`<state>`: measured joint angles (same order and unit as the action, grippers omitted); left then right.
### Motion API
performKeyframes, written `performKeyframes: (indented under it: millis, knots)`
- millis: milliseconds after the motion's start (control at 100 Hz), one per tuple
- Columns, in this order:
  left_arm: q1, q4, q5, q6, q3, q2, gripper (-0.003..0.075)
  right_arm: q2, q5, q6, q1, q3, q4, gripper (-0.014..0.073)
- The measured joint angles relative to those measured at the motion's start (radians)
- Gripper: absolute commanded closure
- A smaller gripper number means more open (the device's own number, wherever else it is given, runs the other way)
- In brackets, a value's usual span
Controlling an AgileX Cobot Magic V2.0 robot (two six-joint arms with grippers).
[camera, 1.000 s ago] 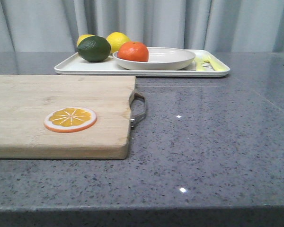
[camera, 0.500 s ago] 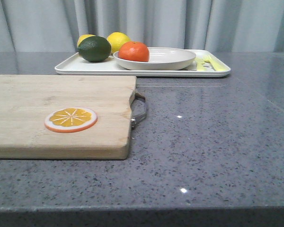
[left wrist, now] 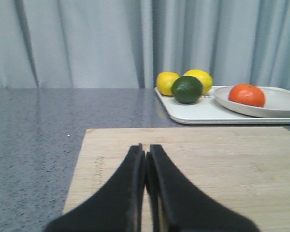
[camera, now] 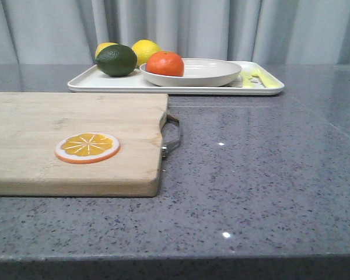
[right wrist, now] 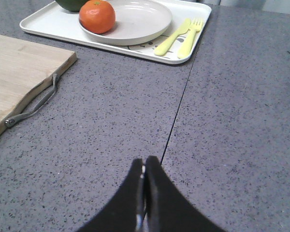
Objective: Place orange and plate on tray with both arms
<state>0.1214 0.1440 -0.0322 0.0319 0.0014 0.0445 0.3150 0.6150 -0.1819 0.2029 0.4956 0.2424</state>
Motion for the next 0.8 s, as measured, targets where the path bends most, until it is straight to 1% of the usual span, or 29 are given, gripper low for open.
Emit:
performKeyframes:
  millis: [60, 200, 390, 510, 700, 800]
  knots:
    - [-0.042, 0.0, -0.002, 0.0, 0.0, -0.026, 0.074, 0.0, 0.0, 0.0, 0.0, 0.0, 0.0, 0.0662]
    - [-0.122, 0.0, 0.04, 0.0, 0.0, -0.05, 0.074, 0.0, 0.0, 0.0, 0.0, 0.0, 0.0, 0.0662]
    - [-0.188, 0.0, 0.072, 0.0, 0.0, -0.05, 0.0741, 0.0, 0.0, 0.0, 0.0, 0.0, 0.0, 0.0662]
    - [-0.2, 0.0, 0.085, 0.0, 0.0, -0.05, 0.0741, 0.0, 0.0, 0.0, 0.0, 0.0, 0.0, 0.0662]
    - [-0.201, 0.0, 0.172, 0.0, 0.0, -0.05, 0.0741, 0.0, 0.0, 0.0, 0.0, 0.0, 0.0, 0.0662]
    - [-0.201, -0.002, 0.188, 0.0, 0.0, -0.05, 0.0741, 0.0, 0.0, 0.0, 0.0, 0.0, 0.0, 0.0662]
